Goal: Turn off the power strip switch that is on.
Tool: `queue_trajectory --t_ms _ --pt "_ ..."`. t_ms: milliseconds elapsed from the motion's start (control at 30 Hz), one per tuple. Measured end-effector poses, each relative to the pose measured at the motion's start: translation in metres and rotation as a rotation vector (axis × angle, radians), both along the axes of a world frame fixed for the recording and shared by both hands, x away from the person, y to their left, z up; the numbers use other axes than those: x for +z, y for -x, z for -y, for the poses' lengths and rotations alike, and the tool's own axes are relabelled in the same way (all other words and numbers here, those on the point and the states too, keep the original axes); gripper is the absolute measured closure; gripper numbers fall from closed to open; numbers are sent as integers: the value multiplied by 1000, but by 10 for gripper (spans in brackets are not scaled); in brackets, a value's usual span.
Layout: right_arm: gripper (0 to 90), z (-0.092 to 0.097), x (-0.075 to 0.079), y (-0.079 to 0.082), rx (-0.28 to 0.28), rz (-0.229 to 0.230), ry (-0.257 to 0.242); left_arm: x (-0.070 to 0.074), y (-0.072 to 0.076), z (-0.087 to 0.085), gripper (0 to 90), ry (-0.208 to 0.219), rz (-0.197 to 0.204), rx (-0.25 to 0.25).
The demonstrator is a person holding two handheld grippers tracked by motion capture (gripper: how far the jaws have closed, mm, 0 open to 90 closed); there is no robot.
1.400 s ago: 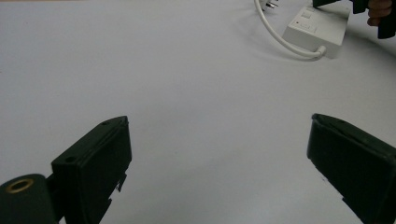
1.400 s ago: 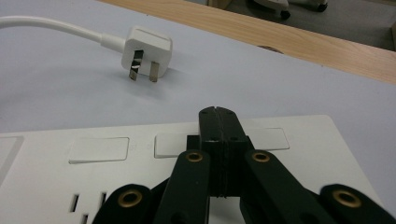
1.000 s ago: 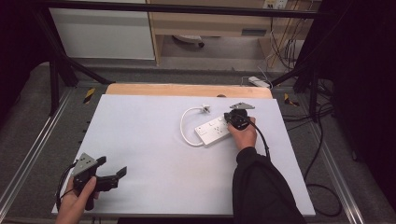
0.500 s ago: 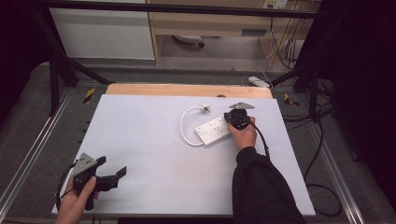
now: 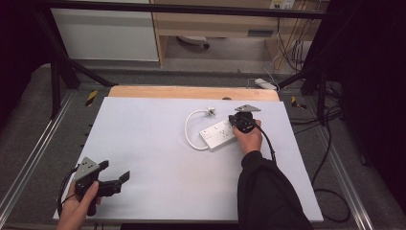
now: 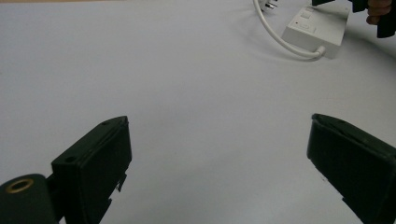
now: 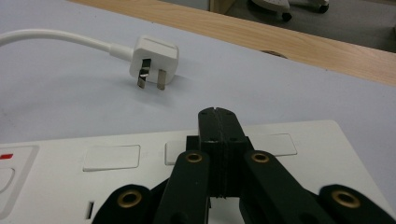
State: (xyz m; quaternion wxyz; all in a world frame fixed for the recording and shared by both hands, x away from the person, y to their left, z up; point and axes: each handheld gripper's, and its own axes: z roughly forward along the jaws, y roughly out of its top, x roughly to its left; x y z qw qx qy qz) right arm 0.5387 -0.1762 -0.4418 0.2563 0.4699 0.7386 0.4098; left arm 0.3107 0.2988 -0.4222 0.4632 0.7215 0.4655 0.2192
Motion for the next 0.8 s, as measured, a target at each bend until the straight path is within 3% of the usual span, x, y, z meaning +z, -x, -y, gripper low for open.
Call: queue_trajectory --t_ms 367,800 --pt "877 0 5 1 4 6 -51 0 0 0 64 -2 0 0" --pt "671 2 14 2 3 12 -108 0 0 1 64 -7 1 -6"
